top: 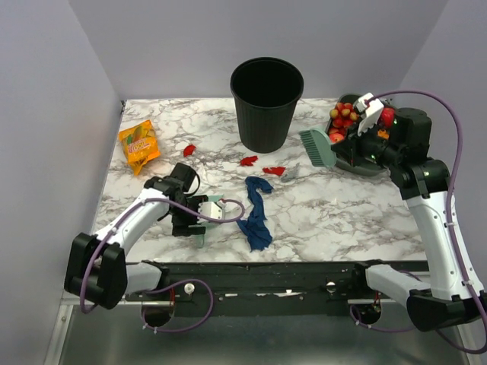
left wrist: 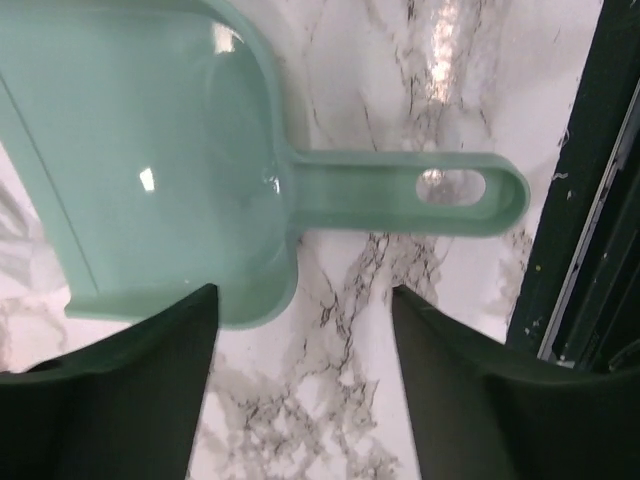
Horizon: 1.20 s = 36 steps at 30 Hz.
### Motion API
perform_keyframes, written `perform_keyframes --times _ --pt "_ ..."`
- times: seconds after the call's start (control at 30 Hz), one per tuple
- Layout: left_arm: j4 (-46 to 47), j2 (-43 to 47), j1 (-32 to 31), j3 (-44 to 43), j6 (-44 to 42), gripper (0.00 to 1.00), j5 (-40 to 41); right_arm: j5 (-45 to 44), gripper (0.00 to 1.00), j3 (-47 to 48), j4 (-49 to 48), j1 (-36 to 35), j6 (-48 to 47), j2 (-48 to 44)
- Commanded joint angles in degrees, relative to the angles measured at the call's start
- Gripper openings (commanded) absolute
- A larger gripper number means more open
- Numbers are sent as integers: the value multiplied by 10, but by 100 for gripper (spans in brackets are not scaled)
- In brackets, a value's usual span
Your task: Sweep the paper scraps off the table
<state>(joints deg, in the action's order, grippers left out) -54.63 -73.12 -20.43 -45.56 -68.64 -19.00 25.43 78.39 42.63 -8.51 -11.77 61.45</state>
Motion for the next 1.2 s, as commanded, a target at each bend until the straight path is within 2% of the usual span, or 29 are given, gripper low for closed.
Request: perform_keyframes --times 0.0,0.03,0.1,0.13,0.2,0.23,0.3,0.33,0.43,0.53,0.67,0.7,0.73,0.83,1.03,1.17 --pt "-51 81 2 -45 114 86 34 15 1 3 7 3 -14 -10" --pt "-51 93 2 -56 153 88 29 14 1 -1 6 3 -15 -13" --pt "-57 104 2 -86 287 89 15 15 1 -8 6 3 -12 -15" --pt "-62 99 2 -91 325 87 9 16 1 -13 4 4 -12 -16" --pt "-76 69 2 -88 369 80 -6 19 1 -18 3 3 -10 -15" --pt "-75 58 3 -82 404 71 -7 20 1 -20 2 3 -9 -15" --pt "-74 34 2 -69 415 57 3 20 1 -20 3 3 -5 -13" --pt "-76 29 3 -66 413 40 15 19 0 -20 4 3 -5 -13" --pt "-87 29 3 -48 376 17 25 21 1 -23 10 3 -9 -17" --pt "-56 43 3 -23 331 11 66 20 1 -28 14 3 -20 -21" --pt "-7 12 3 -8 313 15 92 20 1 -37 8 3 -20 -25" --pt "12 -13 3 -8 309 21 101 20 1 -39 7 3 -15 -26" --pt "26 -25 3 -8 310 34 111 21 1 -40 4 3 -13 -24" --pt "76 -56 13 -15 304 42 116 23 0 -39 1 3 -11 -19" --pt "119 -140 48 -73 328 44 146 16 1 -32 -4 3 -16 -12" --pt "110 -163 78 -128 359 46 170 18 1 -34 -7 3 -18 -15"
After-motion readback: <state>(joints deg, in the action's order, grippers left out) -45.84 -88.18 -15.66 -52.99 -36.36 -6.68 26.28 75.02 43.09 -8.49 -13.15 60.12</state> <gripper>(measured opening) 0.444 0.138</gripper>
